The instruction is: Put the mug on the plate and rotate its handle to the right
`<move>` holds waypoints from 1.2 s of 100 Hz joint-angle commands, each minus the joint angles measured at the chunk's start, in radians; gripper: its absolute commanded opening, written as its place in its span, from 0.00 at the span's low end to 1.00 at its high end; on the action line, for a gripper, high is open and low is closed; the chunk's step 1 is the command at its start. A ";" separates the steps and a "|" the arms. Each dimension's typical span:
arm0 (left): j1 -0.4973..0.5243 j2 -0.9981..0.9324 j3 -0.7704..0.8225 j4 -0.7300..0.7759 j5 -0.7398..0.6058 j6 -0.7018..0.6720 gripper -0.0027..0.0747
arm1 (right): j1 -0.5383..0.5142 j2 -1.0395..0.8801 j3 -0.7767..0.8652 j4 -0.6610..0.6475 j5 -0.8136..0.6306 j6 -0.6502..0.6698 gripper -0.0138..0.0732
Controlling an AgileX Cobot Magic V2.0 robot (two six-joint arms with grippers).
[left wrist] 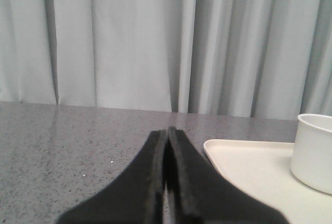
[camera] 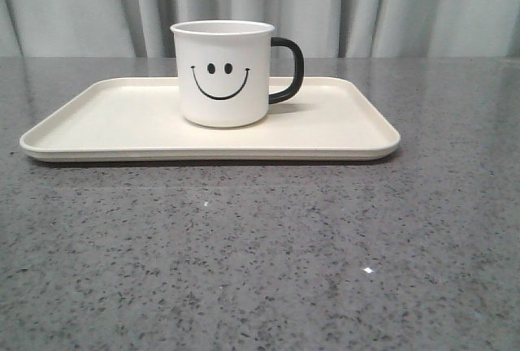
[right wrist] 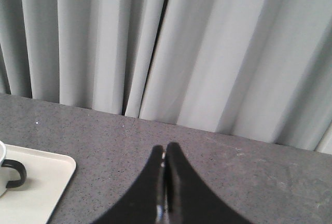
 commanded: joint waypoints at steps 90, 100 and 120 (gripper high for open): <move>0.016 -0.030 0.016 -0.018 -0.107 -0.008 0.01 | -0.007 0.011 -0.013 -0.038 -0.075 0.000 0.02; 0.016 -0.030 0.016 -0.018 -0.107 -0.008 0.01 | -0.007 0.011 -0.013 -0.038 -0.075 0.000 0.02; 0.019 -0.030 0.016 -0.018 -0.107 -0.008 0.01 | -0.007 0.011 -0.013 -0.038 -0.075 0.000 0.02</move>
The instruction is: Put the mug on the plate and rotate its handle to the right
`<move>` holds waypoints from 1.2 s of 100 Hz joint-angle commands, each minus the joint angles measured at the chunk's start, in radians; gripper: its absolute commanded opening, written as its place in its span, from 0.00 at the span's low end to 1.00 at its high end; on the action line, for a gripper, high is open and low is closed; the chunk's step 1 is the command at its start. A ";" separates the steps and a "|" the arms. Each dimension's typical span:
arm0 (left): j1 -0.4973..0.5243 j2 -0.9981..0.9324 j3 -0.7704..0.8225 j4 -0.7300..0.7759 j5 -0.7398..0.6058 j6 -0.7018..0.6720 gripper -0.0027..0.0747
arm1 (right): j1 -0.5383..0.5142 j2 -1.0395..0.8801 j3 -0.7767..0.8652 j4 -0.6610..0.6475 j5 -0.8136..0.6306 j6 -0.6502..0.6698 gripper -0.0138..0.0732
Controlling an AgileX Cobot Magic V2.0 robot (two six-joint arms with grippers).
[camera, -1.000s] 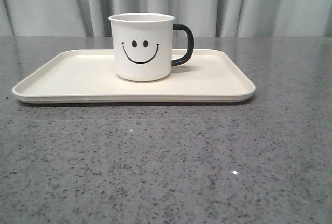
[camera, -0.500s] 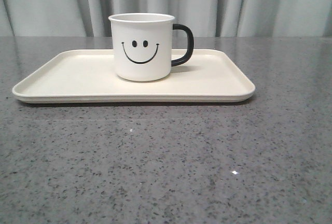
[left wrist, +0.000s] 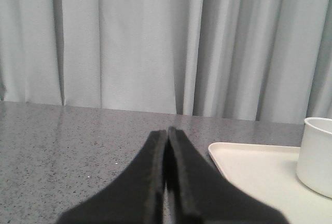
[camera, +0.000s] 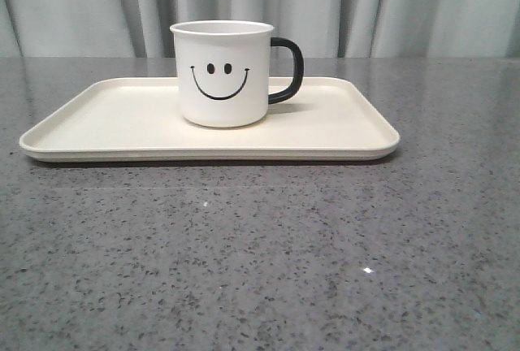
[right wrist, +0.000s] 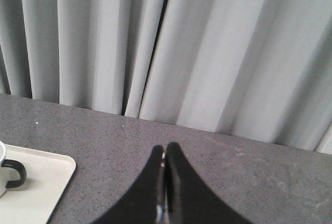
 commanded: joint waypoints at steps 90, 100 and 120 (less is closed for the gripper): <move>0.020 -0.030 0.011 -0.009 -0.080 -0.008 0.01 | -0.007 0.011 -0.013 -0.038 -0.075 0.000 0.02; 0.020 -0.030 0.011 -0.009 -0.080 -0.008 0.01 | -0.007 0.011 -0.013 -0.038 -0.075 0.000 0.02; 0.020 -0.030 0.011 -0.009 -0.080 -0.008 0.01 | -0.007 0.011 -0.013 -0.038 -0.075 0.000 0.02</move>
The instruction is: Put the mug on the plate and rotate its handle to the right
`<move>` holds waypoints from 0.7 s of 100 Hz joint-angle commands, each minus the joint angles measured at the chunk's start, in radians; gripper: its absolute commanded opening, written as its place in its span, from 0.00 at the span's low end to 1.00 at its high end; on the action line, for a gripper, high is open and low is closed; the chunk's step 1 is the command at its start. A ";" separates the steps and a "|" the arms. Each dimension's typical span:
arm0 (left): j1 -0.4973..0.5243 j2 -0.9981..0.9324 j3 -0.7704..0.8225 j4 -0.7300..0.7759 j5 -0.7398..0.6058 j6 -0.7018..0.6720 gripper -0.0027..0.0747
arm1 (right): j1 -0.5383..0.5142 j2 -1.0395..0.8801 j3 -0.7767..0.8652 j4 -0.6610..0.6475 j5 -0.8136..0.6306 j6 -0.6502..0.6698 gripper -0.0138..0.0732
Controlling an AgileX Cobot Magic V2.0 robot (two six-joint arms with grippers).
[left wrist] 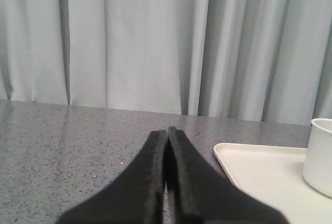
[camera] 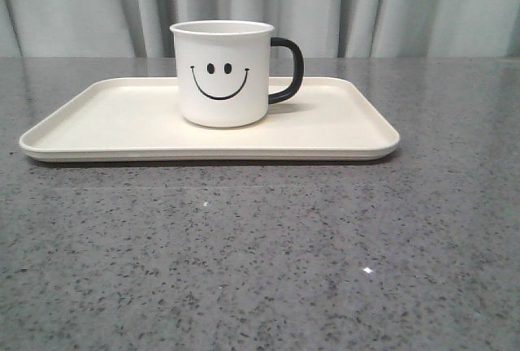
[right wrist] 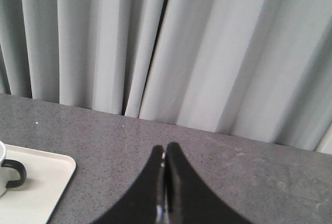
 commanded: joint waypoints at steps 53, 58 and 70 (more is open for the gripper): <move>0.003 -0.030 0.011 -0.009 -0.080 -0.008 0.01 | -0.234 -0.037 0.001 -0.010 -0.088 0.000 0.02; 0.003 -0.030 0.011 -0.009 -0.080 -0.008 0.01 | -0.283 -0.058 0.034 0.007 -0.108 0.000 0.02; 0.003 -0.030 0.011 -0.009 -0.080 -0.008 0.01 | -0.366 -0.115 0.179 0.069 -0.225 0.000 0.02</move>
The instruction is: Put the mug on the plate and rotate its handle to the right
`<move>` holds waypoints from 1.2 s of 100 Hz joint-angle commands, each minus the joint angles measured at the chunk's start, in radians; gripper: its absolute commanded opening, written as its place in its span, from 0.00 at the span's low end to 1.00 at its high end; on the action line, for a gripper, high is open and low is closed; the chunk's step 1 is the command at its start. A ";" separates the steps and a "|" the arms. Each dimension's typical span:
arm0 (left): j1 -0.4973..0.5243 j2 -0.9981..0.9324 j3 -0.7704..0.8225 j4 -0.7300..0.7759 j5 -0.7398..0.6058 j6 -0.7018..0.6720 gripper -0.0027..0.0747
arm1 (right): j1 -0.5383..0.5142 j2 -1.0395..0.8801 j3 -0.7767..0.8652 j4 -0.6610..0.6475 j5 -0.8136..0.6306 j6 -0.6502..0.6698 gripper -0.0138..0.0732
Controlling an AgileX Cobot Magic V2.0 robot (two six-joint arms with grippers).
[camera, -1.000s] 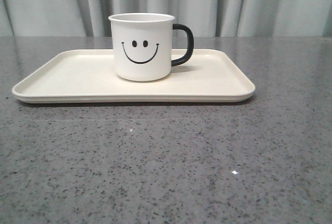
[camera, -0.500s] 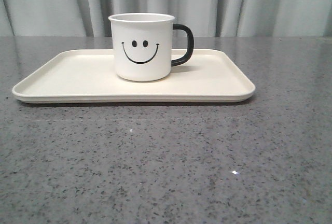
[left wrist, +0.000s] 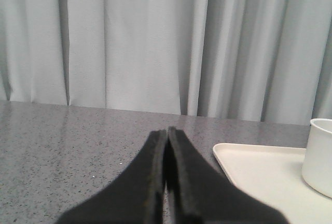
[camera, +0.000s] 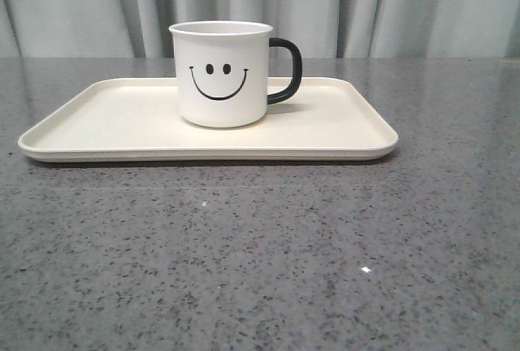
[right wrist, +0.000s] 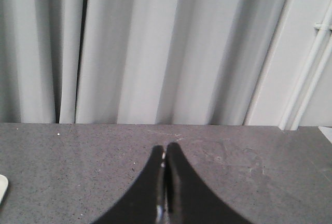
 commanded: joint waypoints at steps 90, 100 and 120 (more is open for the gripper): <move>0.003 -0.030 0.011 -0.009 -0.080 -0.008 0.01 | -0.209 -0.439 1.154 0.296 -0.995 -0.002 0.02; 0.003 -0.030 0.011 -0.009 -0.080 -0.008 0.01 | -0.209 -0.499 1.183 0.296 -0.995 -0.002 0.02; 0.003 -0.030 0.011 -0.009 -0.080 -0.008 0.01 | -0.209 -0.515 1.188 0.297 -0.995 -0.002 0.02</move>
